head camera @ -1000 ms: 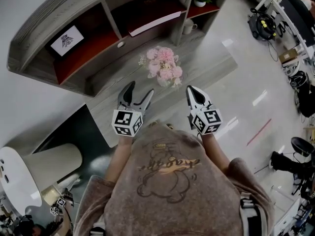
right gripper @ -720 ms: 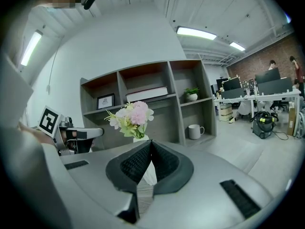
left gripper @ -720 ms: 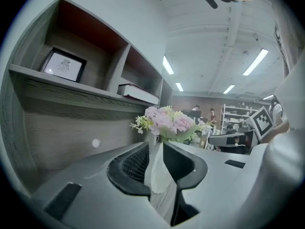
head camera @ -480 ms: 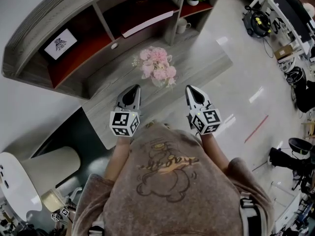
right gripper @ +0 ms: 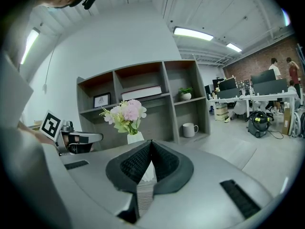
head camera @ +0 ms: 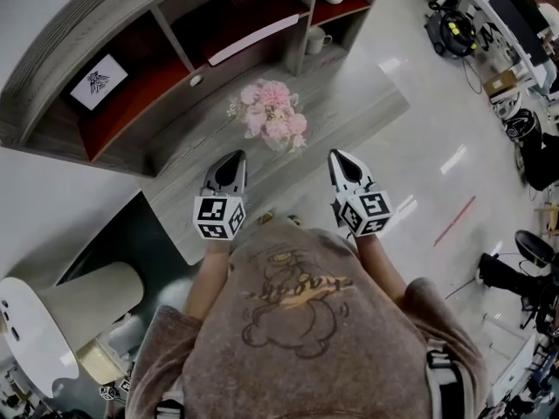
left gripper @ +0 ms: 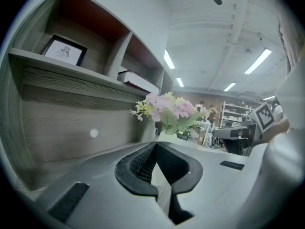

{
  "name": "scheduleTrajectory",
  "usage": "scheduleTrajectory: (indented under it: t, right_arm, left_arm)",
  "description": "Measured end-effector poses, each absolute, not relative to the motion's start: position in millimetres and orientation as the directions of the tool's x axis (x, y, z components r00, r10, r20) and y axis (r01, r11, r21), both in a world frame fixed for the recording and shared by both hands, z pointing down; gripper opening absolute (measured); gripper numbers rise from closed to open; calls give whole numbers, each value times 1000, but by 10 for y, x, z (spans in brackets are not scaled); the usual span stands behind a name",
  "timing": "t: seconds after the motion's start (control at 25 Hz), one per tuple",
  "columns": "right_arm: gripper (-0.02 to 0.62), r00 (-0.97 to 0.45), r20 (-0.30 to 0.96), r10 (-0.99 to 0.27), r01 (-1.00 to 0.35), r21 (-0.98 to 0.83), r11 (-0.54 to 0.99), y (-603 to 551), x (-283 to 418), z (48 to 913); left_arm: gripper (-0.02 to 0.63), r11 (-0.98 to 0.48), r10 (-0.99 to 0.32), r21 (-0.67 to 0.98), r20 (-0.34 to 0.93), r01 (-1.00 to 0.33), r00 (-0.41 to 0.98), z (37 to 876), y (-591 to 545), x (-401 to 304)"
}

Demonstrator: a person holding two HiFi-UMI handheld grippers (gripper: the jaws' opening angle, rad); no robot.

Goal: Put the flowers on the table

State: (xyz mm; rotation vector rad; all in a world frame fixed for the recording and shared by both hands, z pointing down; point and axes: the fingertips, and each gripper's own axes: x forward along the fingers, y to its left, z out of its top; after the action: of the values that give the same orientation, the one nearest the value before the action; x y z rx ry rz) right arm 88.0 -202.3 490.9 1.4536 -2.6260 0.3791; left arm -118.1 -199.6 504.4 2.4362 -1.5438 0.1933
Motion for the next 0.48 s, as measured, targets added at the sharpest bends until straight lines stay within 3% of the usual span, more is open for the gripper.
scheduleTrajectory:
  t: [0.48]
  right_arm:
    - [-2, -539, 223, -813, -842, -166, 513, -1953, 828, 4921]
  left_arm:
    - [18, -411, -867, 151, 242, -899, 437, 5025, -1945, -1125]
